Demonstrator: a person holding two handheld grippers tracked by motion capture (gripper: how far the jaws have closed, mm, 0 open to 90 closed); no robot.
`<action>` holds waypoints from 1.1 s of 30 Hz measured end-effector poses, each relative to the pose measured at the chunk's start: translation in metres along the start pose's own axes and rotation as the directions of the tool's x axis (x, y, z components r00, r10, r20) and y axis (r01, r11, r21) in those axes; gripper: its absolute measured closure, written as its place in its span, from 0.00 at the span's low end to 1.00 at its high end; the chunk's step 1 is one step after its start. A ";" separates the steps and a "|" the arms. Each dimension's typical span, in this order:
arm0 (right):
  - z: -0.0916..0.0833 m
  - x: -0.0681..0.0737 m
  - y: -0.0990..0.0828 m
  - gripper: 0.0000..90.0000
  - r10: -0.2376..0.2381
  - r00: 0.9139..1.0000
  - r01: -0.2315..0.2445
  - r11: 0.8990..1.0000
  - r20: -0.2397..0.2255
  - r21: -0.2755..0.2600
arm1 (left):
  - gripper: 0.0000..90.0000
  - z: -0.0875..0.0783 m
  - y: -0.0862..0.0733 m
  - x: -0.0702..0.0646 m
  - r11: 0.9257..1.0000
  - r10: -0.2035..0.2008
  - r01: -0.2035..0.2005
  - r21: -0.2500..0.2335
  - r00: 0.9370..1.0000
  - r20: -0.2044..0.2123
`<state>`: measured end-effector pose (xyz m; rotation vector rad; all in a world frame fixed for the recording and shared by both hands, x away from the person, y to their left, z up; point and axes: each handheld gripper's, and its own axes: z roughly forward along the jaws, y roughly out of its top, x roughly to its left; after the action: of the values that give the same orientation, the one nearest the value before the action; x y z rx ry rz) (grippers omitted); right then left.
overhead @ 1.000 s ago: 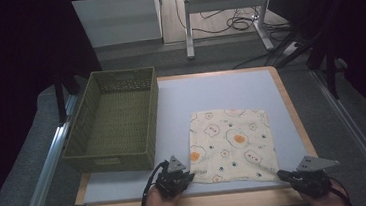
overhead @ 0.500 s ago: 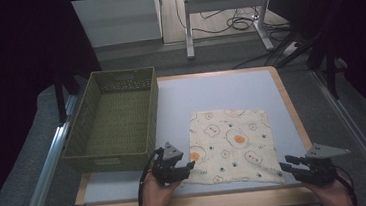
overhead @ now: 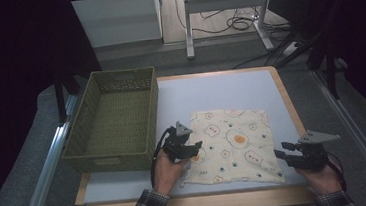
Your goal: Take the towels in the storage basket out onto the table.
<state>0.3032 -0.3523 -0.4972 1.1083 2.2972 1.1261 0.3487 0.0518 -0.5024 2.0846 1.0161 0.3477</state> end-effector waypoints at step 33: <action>0.084 -0.069 0.059 0.79 0.041 0.996 -0.044 0.998 0.073 0.033 | 0.67 0.065 0.039 0.063 0.999 0.006 -0.001 0.045 0.992 -0.130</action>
<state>0.4261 -0.3409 -0.5045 1.1961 2.2559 1.0472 0.4449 0.0505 -0.5217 2.1267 1.1058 0.4716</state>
